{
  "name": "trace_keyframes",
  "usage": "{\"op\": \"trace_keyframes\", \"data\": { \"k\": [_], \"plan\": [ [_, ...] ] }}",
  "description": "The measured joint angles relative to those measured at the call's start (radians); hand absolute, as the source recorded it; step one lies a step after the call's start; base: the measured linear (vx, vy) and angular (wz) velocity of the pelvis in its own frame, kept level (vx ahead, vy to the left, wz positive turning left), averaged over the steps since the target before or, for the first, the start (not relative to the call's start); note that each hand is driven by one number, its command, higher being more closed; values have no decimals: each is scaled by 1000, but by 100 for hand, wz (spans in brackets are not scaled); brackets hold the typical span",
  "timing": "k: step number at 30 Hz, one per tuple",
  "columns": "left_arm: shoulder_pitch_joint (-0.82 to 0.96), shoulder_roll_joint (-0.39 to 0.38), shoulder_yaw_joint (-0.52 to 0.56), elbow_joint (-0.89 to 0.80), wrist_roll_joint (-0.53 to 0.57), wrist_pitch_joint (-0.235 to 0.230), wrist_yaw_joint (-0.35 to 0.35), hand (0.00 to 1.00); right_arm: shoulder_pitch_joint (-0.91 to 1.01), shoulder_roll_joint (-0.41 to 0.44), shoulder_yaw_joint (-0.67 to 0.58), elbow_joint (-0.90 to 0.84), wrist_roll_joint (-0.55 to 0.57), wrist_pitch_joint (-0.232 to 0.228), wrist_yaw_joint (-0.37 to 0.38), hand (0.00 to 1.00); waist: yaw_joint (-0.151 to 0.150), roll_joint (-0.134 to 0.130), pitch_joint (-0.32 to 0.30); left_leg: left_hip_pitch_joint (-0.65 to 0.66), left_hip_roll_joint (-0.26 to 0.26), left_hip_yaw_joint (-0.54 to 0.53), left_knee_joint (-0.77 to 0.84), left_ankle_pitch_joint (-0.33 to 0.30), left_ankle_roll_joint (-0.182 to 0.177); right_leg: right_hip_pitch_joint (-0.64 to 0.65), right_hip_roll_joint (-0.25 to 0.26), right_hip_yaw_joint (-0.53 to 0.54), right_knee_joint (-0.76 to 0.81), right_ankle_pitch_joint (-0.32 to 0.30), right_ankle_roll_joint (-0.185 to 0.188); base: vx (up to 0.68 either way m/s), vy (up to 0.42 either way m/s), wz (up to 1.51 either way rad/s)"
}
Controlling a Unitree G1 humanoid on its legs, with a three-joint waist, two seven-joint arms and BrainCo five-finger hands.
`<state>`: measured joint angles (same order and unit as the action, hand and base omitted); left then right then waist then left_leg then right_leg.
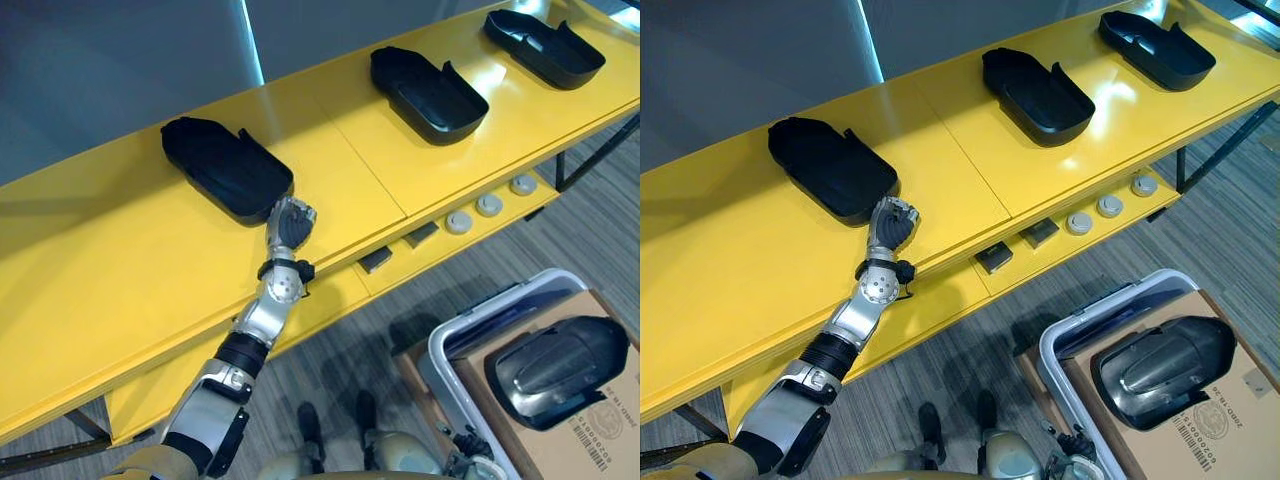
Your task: Walk over and take plastic housings, then place them on the shelf
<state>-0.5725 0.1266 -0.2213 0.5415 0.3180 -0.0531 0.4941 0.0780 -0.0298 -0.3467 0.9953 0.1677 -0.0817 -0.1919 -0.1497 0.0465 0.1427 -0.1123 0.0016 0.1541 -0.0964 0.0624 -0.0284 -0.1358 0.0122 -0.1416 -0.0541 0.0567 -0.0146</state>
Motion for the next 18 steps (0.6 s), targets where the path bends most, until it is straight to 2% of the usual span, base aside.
{"op": "trace_keyframes", "data": {
  "k": [11,18],
  "plan": [
    [4,-4,66,5,-34,14,12,100,-3,3,0,-1,0,-1,0,0,1,-4,5,21,0,-13,-1,0,0,31,0,-16,-7,0,0,17,18,5],
    [19,-4,67,-12,-41,14,12,100,-3,3,0,-1,0,0,0,0,2,-5,5,23,0,-17,-5,0,0,36,-1,-21,-9,0,0,0,0,0]
  ]
}}
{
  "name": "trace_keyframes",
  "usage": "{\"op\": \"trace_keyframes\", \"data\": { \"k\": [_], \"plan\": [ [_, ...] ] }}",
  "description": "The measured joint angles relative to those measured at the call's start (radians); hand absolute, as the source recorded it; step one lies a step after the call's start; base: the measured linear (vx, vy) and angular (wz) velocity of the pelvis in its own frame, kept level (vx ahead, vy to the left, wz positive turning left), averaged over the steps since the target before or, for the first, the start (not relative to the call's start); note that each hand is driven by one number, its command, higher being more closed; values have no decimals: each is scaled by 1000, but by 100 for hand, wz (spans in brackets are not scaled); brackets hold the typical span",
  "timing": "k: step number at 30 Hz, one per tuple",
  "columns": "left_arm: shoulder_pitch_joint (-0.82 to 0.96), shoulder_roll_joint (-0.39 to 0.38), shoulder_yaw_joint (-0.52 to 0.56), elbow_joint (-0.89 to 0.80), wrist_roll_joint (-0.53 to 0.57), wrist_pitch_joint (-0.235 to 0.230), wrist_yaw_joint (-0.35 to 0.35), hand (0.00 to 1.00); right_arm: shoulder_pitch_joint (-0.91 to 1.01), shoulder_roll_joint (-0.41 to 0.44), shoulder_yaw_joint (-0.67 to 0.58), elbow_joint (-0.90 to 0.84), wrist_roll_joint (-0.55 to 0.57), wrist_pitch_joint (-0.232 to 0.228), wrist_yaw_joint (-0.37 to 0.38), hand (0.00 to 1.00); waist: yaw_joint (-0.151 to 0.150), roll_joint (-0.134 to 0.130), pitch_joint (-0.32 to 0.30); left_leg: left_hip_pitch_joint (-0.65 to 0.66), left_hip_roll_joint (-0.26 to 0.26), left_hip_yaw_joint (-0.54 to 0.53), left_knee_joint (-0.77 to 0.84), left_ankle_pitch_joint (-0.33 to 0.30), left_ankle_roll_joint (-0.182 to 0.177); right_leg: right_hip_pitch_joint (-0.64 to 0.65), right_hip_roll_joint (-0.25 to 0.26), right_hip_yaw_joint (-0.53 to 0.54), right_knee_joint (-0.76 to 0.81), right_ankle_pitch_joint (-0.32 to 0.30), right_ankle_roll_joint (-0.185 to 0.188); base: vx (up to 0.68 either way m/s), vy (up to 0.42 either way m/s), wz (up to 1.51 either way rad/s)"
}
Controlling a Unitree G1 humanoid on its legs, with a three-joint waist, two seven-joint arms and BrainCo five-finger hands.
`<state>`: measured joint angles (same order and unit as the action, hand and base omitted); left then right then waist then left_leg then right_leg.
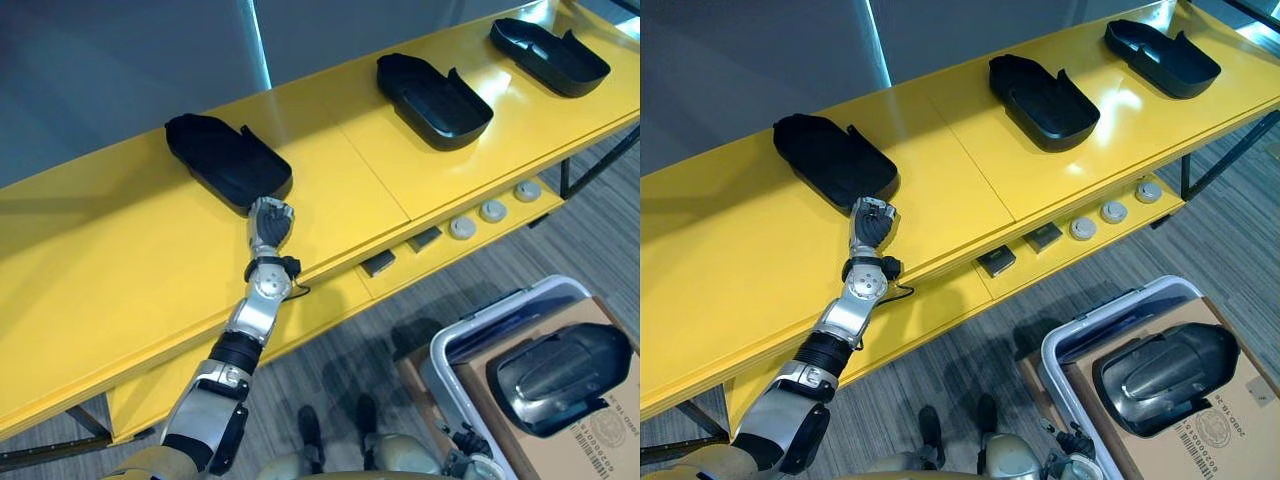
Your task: Walk over and take plastic housings, then place them on the shelf
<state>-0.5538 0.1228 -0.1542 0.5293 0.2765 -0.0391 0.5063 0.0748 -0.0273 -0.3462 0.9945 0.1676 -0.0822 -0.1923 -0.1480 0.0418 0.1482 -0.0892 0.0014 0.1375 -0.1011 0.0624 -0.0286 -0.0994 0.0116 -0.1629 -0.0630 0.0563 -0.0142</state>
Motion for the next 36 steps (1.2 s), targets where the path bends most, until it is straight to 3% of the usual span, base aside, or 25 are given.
{"op": "trace_keyframes", "data": {
  "k": [5,10,13,17,21,23,26,29,33,34,36],
  "plan": [
    [171,0,-52,-303,0,-6,-7,100,2,0,0,1,0,1,0,0,5,0,0,5,-1,-7,5,0,0,10,0,-5,-5,-1,2,28,16,3],
    [284,-7,-32,-636,1,-45,-26,100,21,-10,0,10,-1,2,1,0,42,1,-1,11,-1,-28,6,0,0,23,0,-17,-5,-4,1,11,23,11],
    [348,-5,78,-822,1,-93,-23,100,40,-17,3,13,-4,3,3,0,58,2,-2,28,-3,-45,6,0,0,41,-1,-29,2,-14,-1,1,22,15],
    [424,-3,348,-935,-46,-149,28,100,45,-29,3,41,-12,3,22,0,81,3,-5,35,-1,-63,5,0,0,43,-1,-47,28,-32,-3,-7,16,12],
    [517,-34,525,-940,-143,-180,89,100,47,-33,2,51,-21,6,22,0,109,0,-13,34,-2,-85,5,1,-1,46,-2,-67,37,-39,-8,5,18,19],
    [614,-89,592,-924,-193,-190,117,100,48,-32,1,51,-21,11,21,0,115,-2,-28,34,-4,-106,5,2,-3,46,-6,-86,55,-55,-8,25,20,25],
    [719,-126,584,-851,-231,-184,126,100,47,-27,1,43,-22,12,20,0,142,-14,-41,48,-3,-108,5,2,-3,47,-11,-92,94,-81,-12,15,14,13],
    [794,-140,540,-708,-249,-160,81,100,48,-3,14,-5,-22,15,19,0,166,-34,-53,51,0,-100,4,-12,5,44,-17,-107,130,-106,-11,-23,9,11],
    [817,-152,507,-365,-308,-99,-52,100,46,6,50,-101,-23,25,19,0,164,-47,-61,67,17,-7,15,-14,8,40,-32,-118,185,-142,-2,11,-1,9],
    [817,-152,506,-310,-313,-89,-72,0,46,8,50,-112,-23,26,19,0,164,-48,-62,67,17,-5,15,-14,8,41,-33,-117,187,-144,-1,22,10,-3],
    [806,-137,485,-86,-313,-64,-119,0,37,9,48,-116,-23,26,19,0,164,-51,-73,67,17,-1,12,-14,7,32,-33,-112,187,-151,5,48,4,-6]
  ]
}}
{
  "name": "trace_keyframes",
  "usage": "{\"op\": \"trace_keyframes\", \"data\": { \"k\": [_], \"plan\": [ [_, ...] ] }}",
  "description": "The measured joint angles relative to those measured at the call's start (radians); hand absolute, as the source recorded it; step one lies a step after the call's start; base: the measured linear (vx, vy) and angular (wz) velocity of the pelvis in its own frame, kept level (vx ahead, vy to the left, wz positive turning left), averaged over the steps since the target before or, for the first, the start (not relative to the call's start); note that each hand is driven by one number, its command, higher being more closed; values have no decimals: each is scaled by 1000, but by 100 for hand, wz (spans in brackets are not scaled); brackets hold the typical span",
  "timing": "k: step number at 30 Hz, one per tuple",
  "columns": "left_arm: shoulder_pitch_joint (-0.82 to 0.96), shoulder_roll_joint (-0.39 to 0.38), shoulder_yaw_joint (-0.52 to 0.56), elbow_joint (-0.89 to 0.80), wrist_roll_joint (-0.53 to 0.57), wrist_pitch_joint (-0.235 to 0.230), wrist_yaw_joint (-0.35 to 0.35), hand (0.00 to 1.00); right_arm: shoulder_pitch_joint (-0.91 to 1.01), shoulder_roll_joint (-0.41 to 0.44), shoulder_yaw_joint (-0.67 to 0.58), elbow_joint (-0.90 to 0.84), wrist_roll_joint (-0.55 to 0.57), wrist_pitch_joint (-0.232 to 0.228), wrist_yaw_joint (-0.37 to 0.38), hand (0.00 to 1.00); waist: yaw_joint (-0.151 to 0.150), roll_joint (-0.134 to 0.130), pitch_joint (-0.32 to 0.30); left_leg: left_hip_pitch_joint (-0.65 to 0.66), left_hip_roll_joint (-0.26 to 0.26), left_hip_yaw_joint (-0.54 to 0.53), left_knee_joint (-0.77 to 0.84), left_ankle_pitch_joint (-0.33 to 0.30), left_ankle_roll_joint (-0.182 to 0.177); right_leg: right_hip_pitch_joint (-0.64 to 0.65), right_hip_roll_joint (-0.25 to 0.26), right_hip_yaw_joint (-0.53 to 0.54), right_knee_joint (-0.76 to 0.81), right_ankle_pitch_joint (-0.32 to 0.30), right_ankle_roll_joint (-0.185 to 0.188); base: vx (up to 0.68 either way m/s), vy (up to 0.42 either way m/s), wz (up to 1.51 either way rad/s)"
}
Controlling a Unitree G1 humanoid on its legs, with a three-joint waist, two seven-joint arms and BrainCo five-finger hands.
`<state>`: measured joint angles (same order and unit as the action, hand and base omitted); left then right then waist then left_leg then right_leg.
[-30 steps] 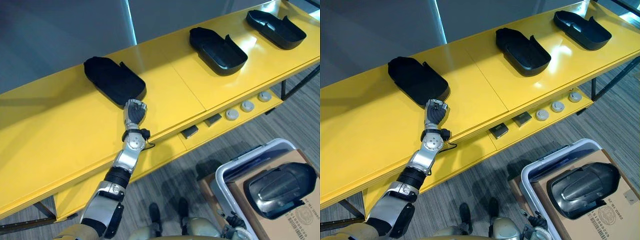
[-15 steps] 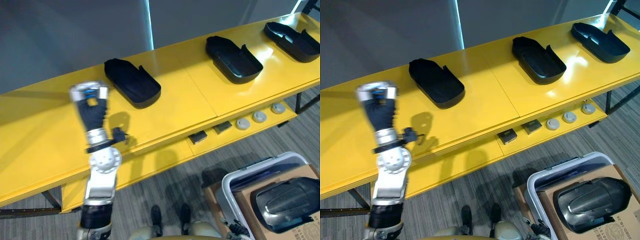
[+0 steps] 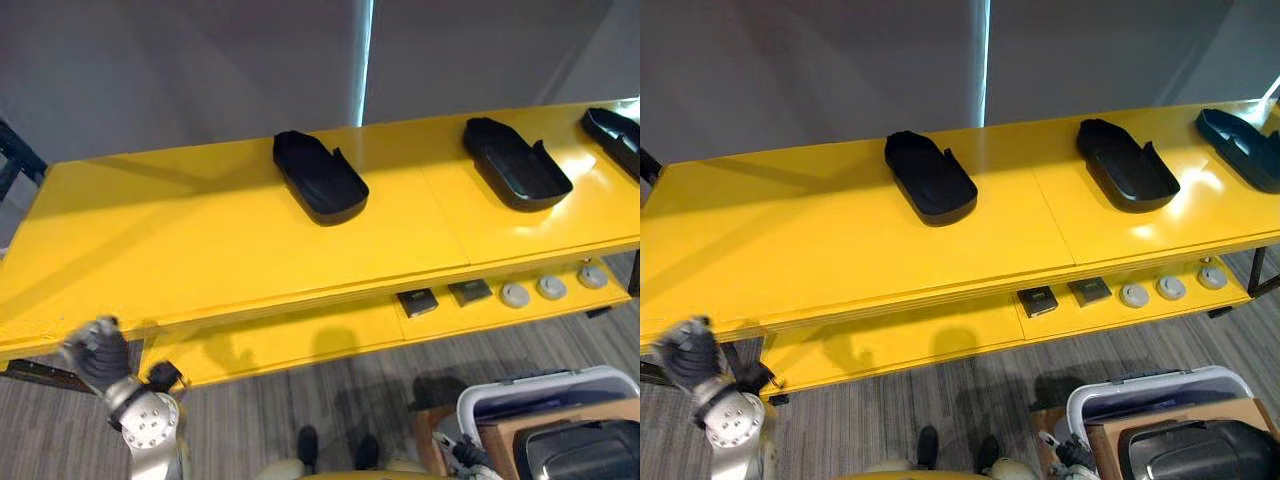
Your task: Walk over and take plastic housings, then place them on the shelf
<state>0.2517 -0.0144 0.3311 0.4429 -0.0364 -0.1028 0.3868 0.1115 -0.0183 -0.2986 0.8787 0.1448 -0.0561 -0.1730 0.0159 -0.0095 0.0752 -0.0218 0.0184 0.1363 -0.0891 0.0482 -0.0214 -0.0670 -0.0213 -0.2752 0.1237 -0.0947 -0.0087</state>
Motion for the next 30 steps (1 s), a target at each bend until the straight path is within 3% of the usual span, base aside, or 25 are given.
{"op": "trace_keyframes", "data": {
  "k": [4,11,15,22,30],
  "plan": [
    [-32,12,-28,252,11,38,-54,0,-8,-7,-11,37,0,0,0,0,-4,5,-4,-2,0,3,-2,3,-4,-7,1,9,-7,1,-2,62,-3,-7],
    [-86,75,-88,380,89,42,-105,0,-48,-31,-49,88,0,-5,0,0,-10,12,-5,5,1,23,-2,1,-7,-2,6,32,-23,9,-6,51,2,-10],
    [-106,80,-133,418,119,42,-136,0,-75,-29,-49,92,-1,-2,1,0,-31,17,-1,15,-1,40,-3,-6,-17,0,6,52,-26,12,-1,32,20,-14],
    [-129,82,-177,446,149,49,-149,0,-85,-30,-48,98,-12,-1,3,0,-36,36,13,17,-1,62,6,-24,-19,1,9,76,-37,18,5,23,15,-11],
    [-186,87,-214,474,161,51,-164,0,-123,-32,-42,98,-33,-1,3,0,-40,44,50,-96,14,41,223,-132,-15,-61,3,126,19,2,7,20,-7,-19]
  ]
}}
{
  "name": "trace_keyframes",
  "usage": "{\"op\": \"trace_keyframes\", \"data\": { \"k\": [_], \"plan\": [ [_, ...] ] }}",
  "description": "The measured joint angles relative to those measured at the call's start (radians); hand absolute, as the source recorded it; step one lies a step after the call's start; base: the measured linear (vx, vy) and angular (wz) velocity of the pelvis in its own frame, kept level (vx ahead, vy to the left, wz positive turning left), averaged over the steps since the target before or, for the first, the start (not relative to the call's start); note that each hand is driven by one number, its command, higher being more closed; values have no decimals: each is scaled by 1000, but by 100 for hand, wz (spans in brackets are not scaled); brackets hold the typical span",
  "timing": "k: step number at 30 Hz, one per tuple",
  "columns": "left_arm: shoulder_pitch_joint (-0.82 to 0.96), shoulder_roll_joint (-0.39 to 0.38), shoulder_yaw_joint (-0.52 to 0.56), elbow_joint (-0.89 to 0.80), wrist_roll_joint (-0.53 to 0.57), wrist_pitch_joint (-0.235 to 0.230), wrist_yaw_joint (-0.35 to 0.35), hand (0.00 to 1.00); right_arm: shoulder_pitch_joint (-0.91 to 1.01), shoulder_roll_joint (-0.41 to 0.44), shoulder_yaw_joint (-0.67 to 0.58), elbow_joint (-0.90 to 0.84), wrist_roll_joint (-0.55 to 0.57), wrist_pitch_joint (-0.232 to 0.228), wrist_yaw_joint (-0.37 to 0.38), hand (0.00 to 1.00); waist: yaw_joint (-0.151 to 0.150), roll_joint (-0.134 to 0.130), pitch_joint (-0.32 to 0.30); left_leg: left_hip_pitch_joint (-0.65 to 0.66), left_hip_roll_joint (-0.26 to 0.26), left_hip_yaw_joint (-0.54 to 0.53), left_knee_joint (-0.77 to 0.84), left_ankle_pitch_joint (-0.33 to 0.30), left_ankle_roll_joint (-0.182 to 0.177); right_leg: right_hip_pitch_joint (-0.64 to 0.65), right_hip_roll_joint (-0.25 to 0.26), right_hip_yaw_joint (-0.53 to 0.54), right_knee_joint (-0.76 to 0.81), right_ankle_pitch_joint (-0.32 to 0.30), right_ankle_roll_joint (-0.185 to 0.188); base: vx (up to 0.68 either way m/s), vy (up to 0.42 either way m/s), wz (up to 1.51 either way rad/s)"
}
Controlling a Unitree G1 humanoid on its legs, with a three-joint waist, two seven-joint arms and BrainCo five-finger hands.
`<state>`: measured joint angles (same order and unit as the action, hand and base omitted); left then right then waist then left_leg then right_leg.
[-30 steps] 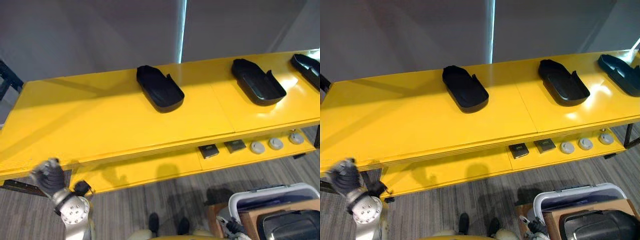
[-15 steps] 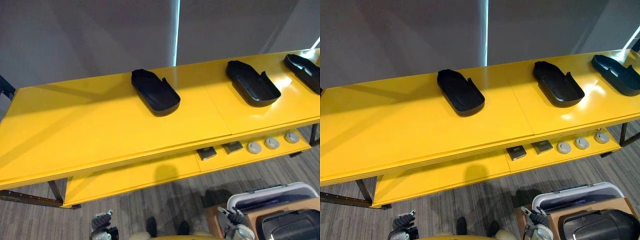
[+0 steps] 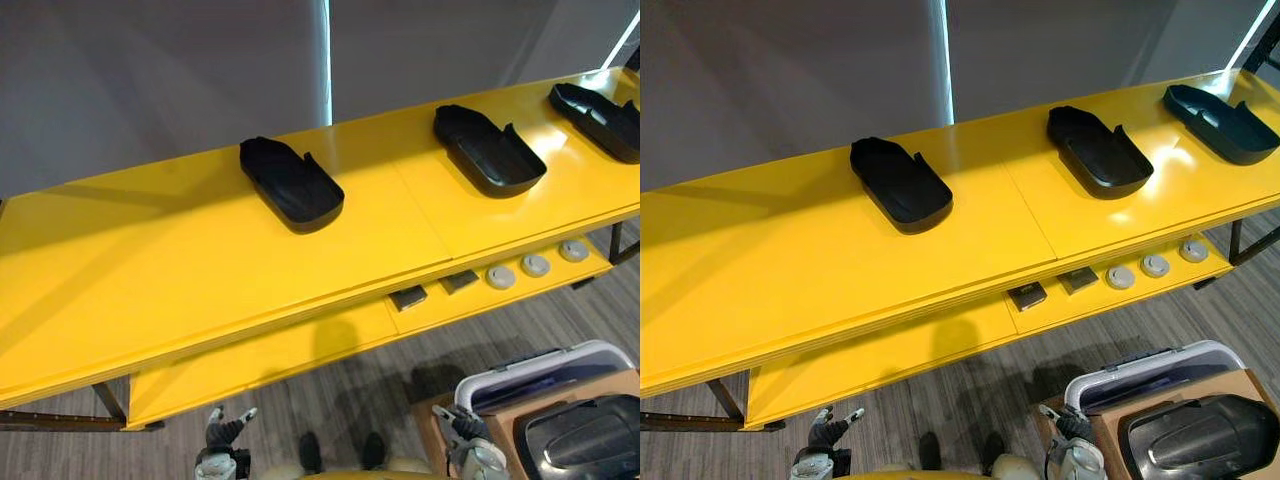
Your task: Walk over and take plastic housings, then place them on the shelf
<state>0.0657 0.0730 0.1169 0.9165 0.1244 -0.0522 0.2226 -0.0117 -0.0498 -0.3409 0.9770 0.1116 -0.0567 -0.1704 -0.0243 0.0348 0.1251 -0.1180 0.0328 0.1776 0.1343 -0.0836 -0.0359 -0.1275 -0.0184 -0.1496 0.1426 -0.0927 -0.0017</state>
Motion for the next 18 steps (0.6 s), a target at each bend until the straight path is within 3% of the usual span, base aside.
{"op": "trace_keyframes", "data": {
  "k": [4,8,11,14,17,18],
  "plan": [
    [-15,3,1,1,0,0,-2,0,-28,-3,1,18,-5,0,-1,0,-4,3,24,-17,24,56,96,-85,14,-15,22,98,2,24,18,3,68,-78],
    [-91,15,10,-1,-1,-2,3,0,-81,-15,12,7,-6,15,-3,0,-2,1,79,-104,58,180,226,-151,66,-96,44,252,-33,119,73,-125,198,-114],
    [-110,12,11,-4,0,-2,4,0,-67,-15,54,-26,-6,18,-4,0,3,-1,83,-132,78,259,269,-174,93,-118,40,244,-87,180,74,-151,172,-101],
    [-100,9,48,-3,1,-1,2,0,-66,-17,112,-12,-6,17,-2,0,13,12,89,-94,117,393,240,-178,114,-169,30,44,178,36,27,-174,177,-105],
    [-79,21,53,-4,1,0,0,0,-52,-31,114,-7,-11,17,-1,0,15,14,83,-73,141,481,229,-172,115,-72,-13,-93,273,-94,42,-100,28,-86],
    [-77,20,53,-4,1,1,0,0,-51,-38,114,-6,-15,17,-1,0,18,14,83,-74,144,501,231,-171,114,-49,-25,-118,258,-110,45,-131,-40,-108]
  ]
}}
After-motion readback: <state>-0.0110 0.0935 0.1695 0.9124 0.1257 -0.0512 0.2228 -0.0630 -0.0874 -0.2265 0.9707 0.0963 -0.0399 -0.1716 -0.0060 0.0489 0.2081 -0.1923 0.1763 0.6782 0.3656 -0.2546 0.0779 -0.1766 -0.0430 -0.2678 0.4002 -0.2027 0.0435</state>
